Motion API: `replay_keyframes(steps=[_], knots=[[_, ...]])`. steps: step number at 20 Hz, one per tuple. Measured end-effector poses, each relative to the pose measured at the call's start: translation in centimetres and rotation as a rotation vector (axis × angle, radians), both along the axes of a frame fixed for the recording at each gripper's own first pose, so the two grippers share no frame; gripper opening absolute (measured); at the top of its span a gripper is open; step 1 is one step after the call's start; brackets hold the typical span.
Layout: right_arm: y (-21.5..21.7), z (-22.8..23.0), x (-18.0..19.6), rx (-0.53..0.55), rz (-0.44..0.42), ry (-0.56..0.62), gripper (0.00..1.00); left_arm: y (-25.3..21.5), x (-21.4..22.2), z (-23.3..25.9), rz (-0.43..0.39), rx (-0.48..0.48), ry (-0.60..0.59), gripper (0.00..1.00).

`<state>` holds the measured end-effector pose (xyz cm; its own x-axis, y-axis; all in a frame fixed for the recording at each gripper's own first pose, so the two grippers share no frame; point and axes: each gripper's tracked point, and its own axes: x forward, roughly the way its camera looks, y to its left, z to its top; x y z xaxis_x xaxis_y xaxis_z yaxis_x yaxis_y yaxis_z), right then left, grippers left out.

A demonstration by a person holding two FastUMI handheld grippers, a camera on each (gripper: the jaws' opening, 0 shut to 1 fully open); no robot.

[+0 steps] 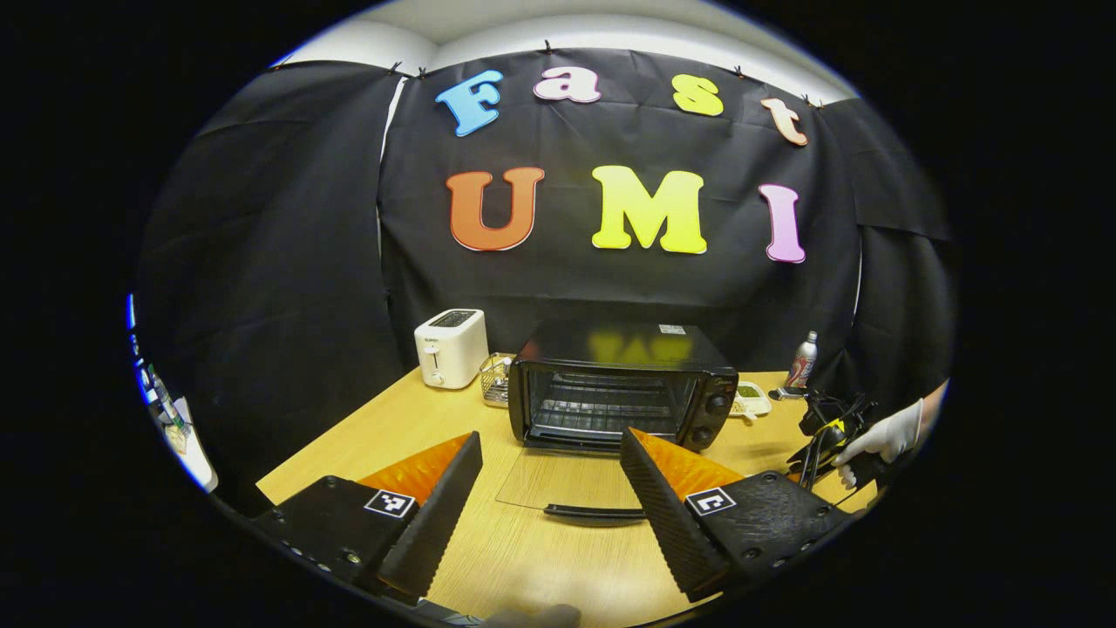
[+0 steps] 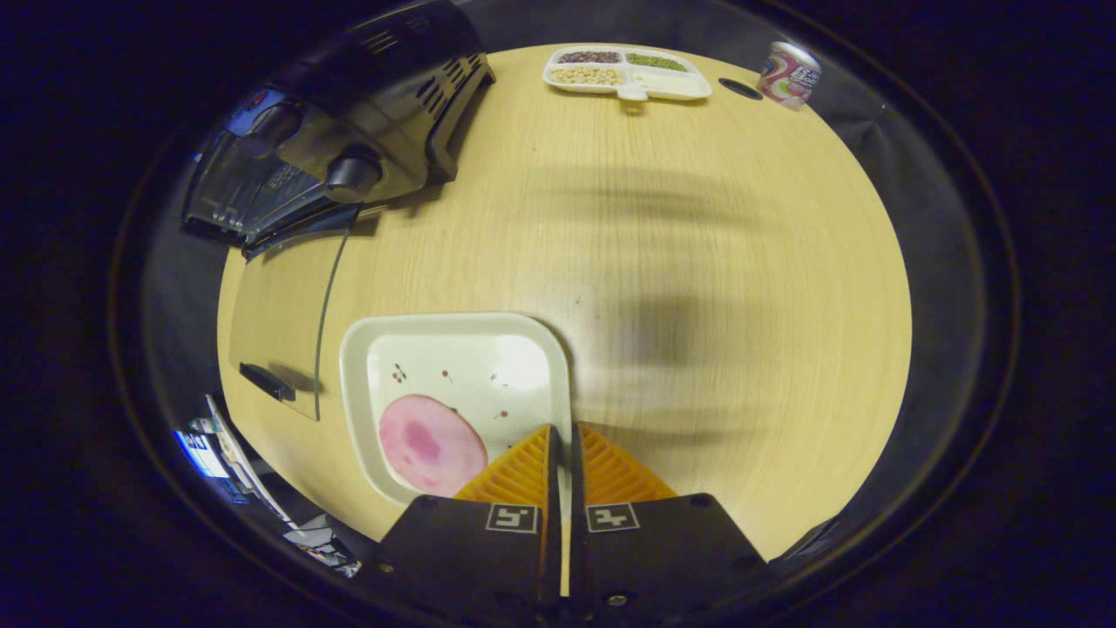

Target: Open the electric oven with the left hand, put the food in, and close the electric oven.

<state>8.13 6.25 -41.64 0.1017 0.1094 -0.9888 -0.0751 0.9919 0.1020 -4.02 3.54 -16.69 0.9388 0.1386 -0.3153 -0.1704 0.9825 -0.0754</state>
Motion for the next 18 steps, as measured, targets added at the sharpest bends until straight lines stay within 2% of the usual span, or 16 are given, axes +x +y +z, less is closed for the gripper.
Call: replay_keyframes(steps=[2, 5, 6, 7, 10, 13, 18], knots=[[0.0, 0.1, 0.1, -0.016, 0.021, 0.018, 0.02, 0.6, 0.1, -0.2, -0.02, -0.013, -0.006, 0.97], [0.0, 0.3, 0.2, -0.024, 0.018, 0.032, 0.05, 1.2, 0.2, -0.7, -0.058, -0.023, -0.012, 0.95], [0.0, 0.2, 0.1, -0.013, 0.022, 0.03, 0.01, 1.4, 0.1, -0.8, -0.068, -0.029, -0.012, 0.95], [-0.1, 0.4, 0.1, 0.014, 0.039, 0.023, 0.05, 1.6, 0.3, -0.8, -0.079, -0.035, -0.013, 0.95], [0.2, 0.3, -0.3, 0.136, 0.003, 0.023, 0.01, 1.8, 0.3, -0.8, -0.119, -0.034, 0.0, 0.95], [0.3, 0.2, -1.0, 0.289, -0.073, 0.029, 0.02, 2.3, 0.3, -0.1, -0.145, -0.018, 0.007, 0.95], [0.1, 1.1, -2.6, 0.508, -0.214, -0.04, 0.02, 2.4, 0.8, 0.0, -0.17, -0.013, 0.009, 0.95]])
